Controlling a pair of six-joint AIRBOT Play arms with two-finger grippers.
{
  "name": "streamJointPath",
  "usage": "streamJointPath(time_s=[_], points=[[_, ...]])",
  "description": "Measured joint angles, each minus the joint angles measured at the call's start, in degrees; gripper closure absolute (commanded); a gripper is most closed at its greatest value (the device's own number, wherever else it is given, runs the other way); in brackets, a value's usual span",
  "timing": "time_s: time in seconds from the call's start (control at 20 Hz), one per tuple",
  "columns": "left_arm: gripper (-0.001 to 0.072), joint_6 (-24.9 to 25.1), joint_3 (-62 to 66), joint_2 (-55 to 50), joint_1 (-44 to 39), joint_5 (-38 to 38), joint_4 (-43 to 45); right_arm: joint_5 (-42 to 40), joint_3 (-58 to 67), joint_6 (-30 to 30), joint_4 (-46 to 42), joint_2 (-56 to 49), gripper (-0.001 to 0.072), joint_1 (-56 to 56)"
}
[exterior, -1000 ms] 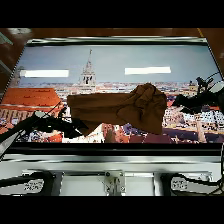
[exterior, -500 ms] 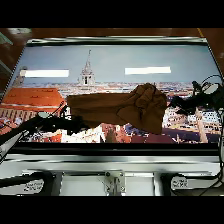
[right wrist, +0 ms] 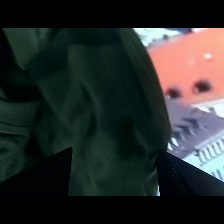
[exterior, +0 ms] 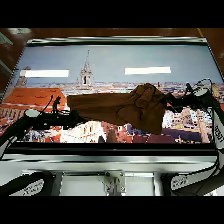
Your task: Fold the shirts.
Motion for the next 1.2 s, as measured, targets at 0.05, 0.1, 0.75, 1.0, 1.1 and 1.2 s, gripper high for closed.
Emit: streamJointPath(time_s=[0.05,0.1,0.75,1.0,1.1,1.2], points=[[0.0663,0.1,0.0,0.5,0.0,-0.3,0.0,-1.6,0.0,-0.1,0.1,-0.4,0.0479,0.7],[0.0664,0.1,0.0,0.9,0.0,-0.6,0.0,-3.2,-0.1,-0.2,0.1,-0.9,0.0648,1.4],[0.0664,5.8,23.3,19.4,10.0,-1.8,6.8,9.8,11.8,-9.4,5.2,25.0,0.0651,3.8],[0.0664,3.1,45.3,29.6,18.0,2.1,13.9,6.3,19.9,-1.8,2.7,47.1,0.0651,3.8],[0.0664,-1.6,50.1,31.2,21.5,-0.3,20.2,5.7,21.4,3.7,-2.3,53.4,0.0651,3.8],[0.0664,-4.9,52.5,31.4,24.0,-6.9,25.0,8.2,22.1,7.5,-6.0,57.0,0.0651,3.8]])
